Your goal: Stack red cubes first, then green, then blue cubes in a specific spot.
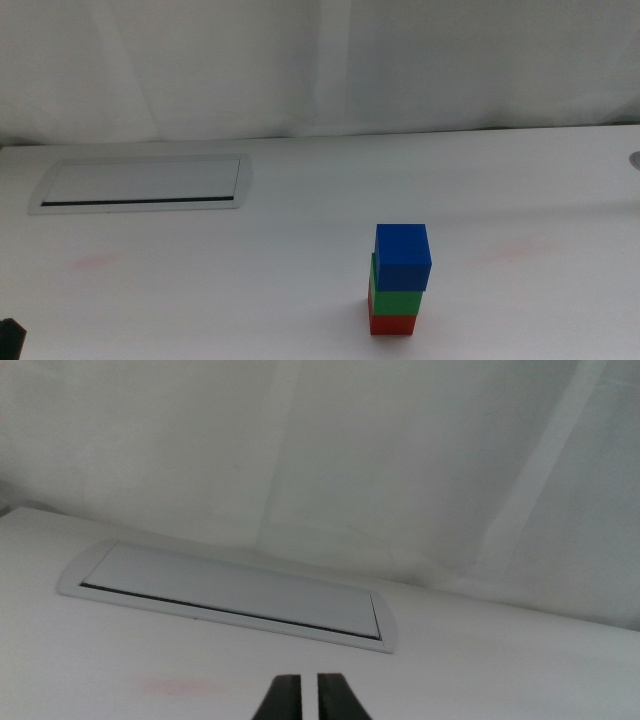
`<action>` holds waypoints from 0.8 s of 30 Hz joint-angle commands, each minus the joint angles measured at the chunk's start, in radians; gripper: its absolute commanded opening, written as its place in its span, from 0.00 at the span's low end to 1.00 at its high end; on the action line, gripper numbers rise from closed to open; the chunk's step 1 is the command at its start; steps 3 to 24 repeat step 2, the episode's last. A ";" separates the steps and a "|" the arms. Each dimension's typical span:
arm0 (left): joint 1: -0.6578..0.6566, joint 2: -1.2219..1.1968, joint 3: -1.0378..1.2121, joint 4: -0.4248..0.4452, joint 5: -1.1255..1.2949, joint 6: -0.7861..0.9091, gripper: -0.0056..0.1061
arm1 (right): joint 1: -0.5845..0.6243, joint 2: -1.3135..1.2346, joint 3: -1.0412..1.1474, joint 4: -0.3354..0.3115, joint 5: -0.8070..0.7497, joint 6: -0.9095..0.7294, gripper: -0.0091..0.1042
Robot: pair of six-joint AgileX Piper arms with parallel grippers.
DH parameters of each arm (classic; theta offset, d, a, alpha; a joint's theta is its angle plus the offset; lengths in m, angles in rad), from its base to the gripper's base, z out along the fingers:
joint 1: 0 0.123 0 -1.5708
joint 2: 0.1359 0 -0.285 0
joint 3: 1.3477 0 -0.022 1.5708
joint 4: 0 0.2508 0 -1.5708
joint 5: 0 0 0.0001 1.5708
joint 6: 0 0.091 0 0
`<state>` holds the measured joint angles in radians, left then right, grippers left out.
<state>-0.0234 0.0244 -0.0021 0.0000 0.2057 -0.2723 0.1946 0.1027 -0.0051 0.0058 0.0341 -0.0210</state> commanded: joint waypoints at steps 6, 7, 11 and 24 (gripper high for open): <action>0.002 0.005 0.039 -0.007 0.000 -0.006 0.02 | -0.006 -0.005 0.041 -0.006 -0.011 -0.005 0.06; 0.002 0.005 0.039 -0.007 0.000 -0.006 0.02 | -0.006 -0.005 0.041 -0.006 -0.011 -0.005 0.06; 0.002 0.005 0.039 -0.007 0.000 -0.006 0.02 | -0.006 -0.005 0.041 -0.006 -0.011 -0.005 0.06; 0.002 0.005 0.039 -0.007 0.000 -0.006 0.02 | -0.006 -0.005 0.041 -0.006 -0.011 -0.005 0.06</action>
